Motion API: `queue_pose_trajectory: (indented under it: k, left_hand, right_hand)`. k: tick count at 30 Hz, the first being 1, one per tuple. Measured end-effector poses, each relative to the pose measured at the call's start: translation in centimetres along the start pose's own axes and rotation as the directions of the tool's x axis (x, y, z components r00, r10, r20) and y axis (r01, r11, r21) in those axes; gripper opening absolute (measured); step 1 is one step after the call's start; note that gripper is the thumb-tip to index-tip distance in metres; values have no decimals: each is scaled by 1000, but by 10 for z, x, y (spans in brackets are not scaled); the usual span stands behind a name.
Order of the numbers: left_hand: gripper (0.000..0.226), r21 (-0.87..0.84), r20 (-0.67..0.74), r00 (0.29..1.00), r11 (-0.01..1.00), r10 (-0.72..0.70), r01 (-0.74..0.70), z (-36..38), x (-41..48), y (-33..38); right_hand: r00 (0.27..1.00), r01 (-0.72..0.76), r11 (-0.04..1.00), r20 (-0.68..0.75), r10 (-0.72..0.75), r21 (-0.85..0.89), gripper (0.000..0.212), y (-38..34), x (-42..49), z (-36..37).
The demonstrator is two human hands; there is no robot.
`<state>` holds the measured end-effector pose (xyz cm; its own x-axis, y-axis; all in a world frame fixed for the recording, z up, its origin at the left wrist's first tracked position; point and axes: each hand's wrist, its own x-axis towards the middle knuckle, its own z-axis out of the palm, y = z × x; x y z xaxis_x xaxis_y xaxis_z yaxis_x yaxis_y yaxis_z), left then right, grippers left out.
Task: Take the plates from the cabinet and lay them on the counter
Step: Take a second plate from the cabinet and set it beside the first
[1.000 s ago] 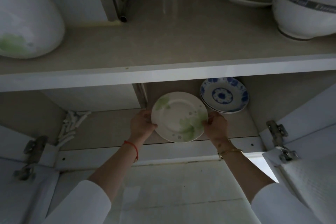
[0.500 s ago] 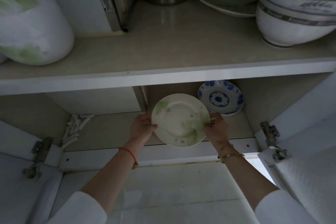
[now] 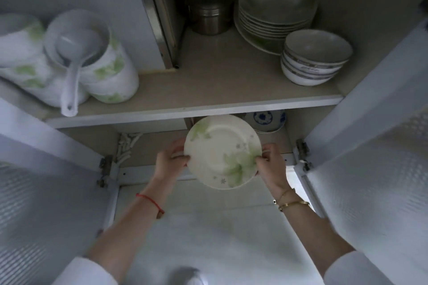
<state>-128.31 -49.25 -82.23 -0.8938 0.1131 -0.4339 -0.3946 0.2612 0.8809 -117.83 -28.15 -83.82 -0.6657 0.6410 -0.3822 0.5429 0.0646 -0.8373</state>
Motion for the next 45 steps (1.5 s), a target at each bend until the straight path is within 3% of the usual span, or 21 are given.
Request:
queue_pose_trajectory:
  k: [3, 5, 13, 18, 29, 39, 45]
  left_hand:
    - [41, 85, -1, 1000, 996, -22, 22, -19, -53, 19]
    - [38, 51, -3, 999, 997, -54, 54, -29, -90, 37]
    - [52, -4, 13, 999, 999, -46, 46, -69, -240, 124]
    - [54, -28, 8, 999, 999, -37, 38, -95, -320, 189]
    - [55, 14, 81, 995, 998, 62, -63, -157, -478, 343]
    - [50, 26, 266, 951, 985, 160, -173, -168, -545, 434]
    - [49, 15, 450, 878, 982, 162, -189, -163, -557, 457]
  right_hand:
    - [999, -34, 999, 13, 34, -27, 24, -17, -50, -22]
    - [998, -52, 998, 18, 52, -27, 25, -33, -81, -38]
    - [998, -51, 999, 36, 50, 3, 20, -111, -212, -112]
    - [998, -43, 996, 40, 40, 78, 31, -176, -296, -167]
    - [1000, 13, 969, 18, -18, 245, 24, -315, -454, -271]
    - [983, 18, 942, -178, 45, 336, 8, -372, -542, -324]
    - [915, 33, 895, -374, 153, 446, 10, -375, -594, -336]
